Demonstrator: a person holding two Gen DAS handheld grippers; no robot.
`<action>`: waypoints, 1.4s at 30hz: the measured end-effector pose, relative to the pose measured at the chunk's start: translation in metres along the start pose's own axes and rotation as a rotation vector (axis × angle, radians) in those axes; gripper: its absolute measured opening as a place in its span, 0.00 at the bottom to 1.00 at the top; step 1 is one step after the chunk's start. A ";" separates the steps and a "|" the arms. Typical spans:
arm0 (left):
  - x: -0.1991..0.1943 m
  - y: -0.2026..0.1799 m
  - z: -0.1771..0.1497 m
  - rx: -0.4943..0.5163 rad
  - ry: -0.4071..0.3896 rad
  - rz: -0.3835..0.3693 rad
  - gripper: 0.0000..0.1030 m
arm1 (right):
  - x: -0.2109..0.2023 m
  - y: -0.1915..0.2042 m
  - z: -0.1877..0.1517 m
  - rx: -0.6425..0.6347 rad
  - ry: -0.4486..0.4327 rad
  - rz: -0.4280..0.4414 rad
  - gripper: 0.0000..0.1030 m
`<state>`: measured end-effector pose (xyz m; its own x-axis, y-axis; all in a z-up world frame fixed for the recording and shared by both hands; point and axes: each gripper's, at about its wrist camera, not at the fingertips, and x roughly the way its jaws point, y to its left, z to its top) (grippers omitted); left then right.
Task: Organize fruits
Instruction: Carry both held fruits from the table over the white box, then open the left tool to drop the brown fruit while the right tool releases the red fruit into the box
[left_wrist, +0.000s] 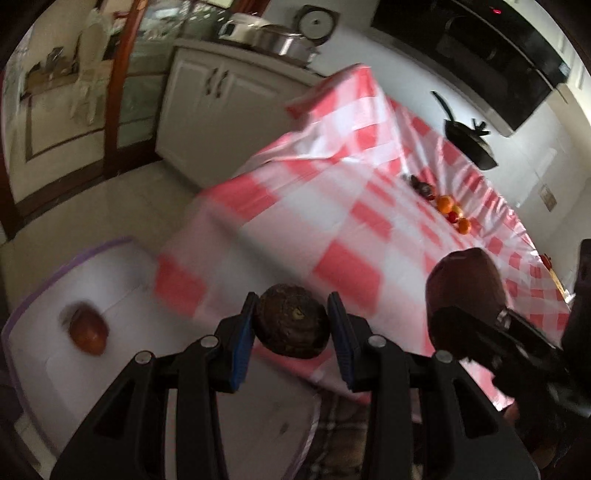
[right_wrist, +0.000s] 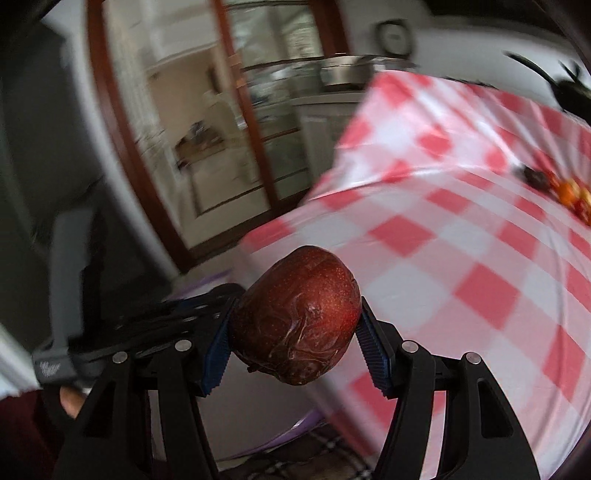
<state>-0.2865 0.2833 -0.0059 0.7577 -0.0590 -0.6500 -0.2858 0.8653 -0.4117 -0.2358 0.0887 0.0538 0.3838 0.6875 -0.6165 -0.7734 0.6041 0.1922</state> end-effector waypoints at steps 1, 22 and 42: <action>-0.002 0.007 -0.005 -0.008 0.005 0.011 0.37 | 0.005 0.015 -0.004 -0.047 0.014 0.021 0.59; 0.025 0.139 -0.099 -0.263 0.263 0.261 0.37 | 0.132 0.101 -0.115 -0.435 0.495 0.031 0.59; 0.029 0.158 -0.102 -0.397 0.279 0.240 0.78 | 0.151 0.087 -0.116 -0.388 0.559 0.042 0.78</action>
<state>-0.3700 0.3673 -0.1549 0.4743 -0.0594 -0.8784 -0.6723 0.6197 -0.4049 -0.3032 0.1980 -0.1109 0.1114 0.3325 -0.9365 -0.9471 0.3210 0.0013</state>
